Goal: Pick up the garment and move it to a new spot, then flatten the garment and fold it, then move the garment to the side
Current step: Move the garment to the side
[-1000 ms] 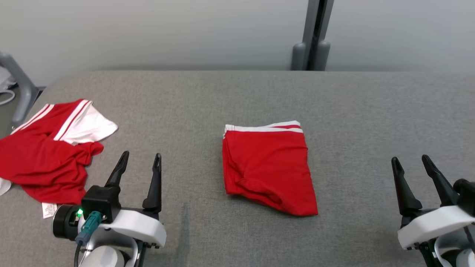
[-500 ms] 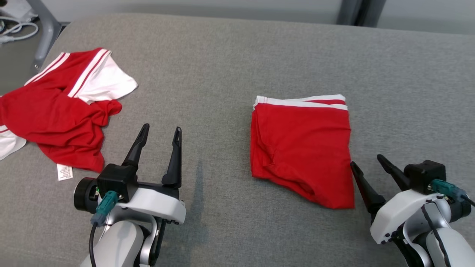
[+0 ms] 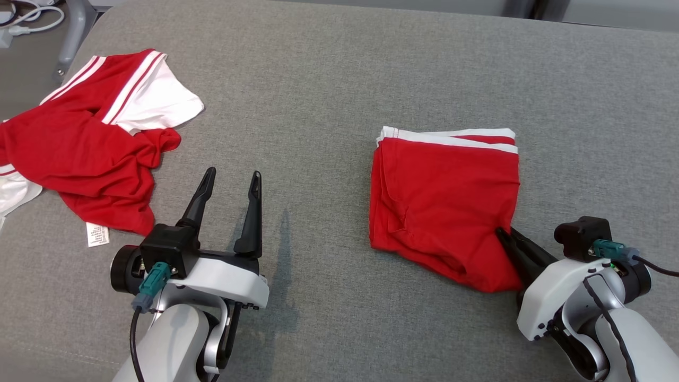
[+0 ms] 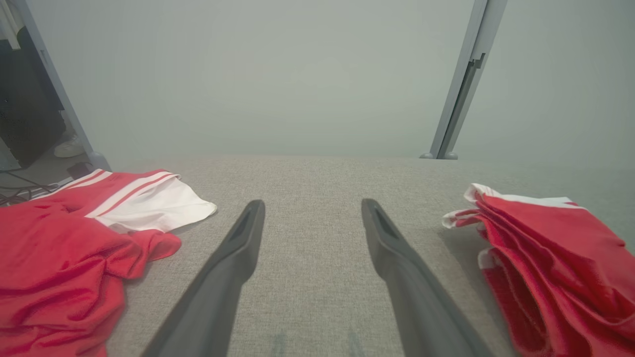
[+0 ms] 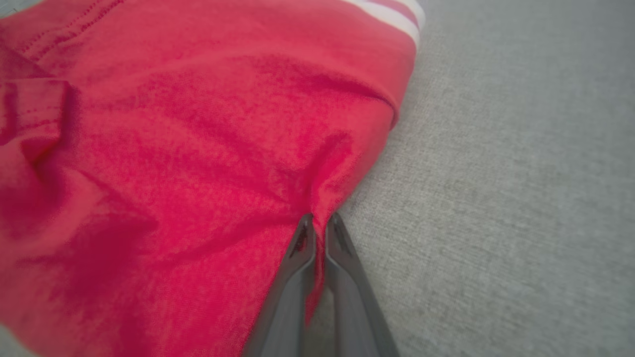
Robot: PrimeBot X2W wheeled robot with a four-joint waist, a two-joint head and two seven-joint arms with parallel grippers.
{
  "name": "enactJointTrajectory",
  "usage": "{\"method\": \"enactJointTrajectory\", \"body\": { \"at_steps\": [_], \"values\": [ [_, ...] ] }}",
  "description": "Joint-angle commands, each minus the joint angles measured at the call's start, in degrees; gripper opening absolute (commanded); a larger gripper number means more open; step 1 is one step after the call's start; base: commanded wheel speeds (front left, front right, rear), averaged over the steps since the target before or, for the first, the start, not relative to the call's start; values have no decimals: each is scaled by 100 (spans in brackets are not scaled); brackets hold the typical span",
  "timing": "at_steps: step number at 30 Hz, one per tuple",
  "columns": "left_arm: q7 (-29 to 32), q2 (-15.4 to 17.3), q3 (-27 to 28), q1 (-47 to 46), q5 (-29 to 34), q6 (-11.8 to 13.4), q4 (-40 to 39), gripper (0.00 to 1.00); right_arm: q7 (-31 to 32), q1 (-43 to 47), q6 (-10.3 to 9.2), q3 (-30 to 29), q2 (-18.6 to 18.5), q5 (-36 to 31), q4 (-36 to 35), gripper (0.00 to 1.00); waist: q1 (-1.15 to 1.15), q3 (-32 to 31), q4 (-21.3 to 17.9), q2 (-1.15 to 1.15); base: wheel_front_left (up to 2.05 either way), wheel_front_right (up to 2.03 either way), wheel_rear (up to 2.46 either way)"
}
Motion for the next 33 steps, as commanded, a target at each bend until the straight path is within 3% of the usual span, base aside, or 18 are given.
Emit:
{"method": "enactJointTrajectory", "body": {
  "at_steps": [1, 8, 19, 26, 33],
  "values": [
    [-34, 13, 54, -62, 38, -24, 32, 100, 91, 4, -7, 17, -111, 42, 73, 0, 0, -26, -47, 0, 0, 0, 0],
    [-37, 90, 188, 39, 99, -49, 3, 100, 160, -10, -9, 163, -344, -52, -218, 0, 0, -131, -421, 0, 0, 0, 0],
    [42, 375, 204, 0, 256, -44, -336, 100, 283, 117, -5, 282, -869, -137, -555, 0, 0, -93, -1763, 0, 0, 0, 0],
    [254, 560, 84, -189, 424, -42, -648, 100, 62, -159, -5, 486, -1113, 27, -281, 0, 0, 177, -2495, 0, 0, 0, 0],
    [459, 657, -44, -390, 532, -100, -860, 100, -431, -792, -5, 847, -1602, 223, 251, 0, 0, 509, -2903, 0, 0, 0, 0]
  ]
}}
